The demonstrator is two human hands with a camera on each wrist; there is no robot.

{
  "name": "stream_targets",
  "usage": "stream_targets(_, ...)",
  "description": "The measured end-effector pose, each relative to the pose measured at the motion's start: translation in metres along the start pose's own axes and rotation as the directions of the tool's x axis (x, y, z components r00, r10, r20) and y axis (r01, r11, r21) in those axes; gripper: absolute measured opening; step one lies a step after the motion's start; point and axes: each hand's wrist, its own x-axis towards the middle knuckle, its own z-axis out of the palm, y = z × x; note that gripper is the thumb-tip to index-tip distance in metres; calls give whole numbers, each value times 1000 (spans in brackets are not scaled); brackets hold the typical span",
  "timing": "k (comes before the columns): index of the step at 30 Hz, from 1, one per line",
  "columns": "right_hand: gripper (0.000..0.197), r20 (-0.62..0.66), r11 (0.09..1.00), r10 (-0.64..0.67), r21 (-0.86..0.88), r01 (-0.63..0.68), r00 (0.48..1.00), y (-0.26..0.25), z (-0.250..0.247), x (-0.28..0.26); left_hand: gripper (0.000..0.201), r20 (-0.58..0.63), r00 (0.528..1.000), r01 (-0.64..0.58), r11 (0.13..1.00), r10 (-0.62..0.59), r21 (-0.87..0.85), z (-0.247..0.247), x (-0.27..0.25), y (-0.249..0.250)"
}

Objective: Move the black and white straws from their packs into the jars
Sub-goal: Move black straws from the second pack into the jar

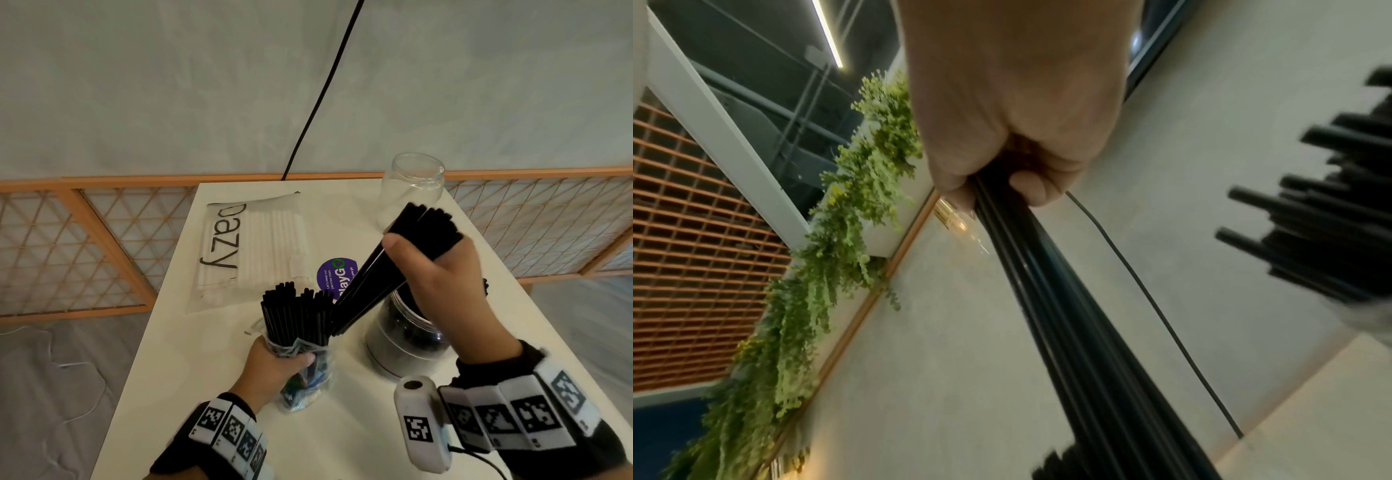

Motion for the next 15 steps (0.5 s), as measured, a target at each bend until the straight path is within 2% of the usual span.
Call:
stream_targets(4,18,-97,998,-58,-30,55,994,-13,-23,9,43,-28,1000,-6,1000,6,-6,1,-1,1)
stream_targets(9,11,-248,995,-102,-16,101,963,-25,-58,16,44,-48,999,10,1000,-11,-9,2,-1,0)
stream_targets(15,24,-271,996,-62,-75,44,961,-15,-85,17,44,-53,999,10,1000,-10,-16,4,-3,1)
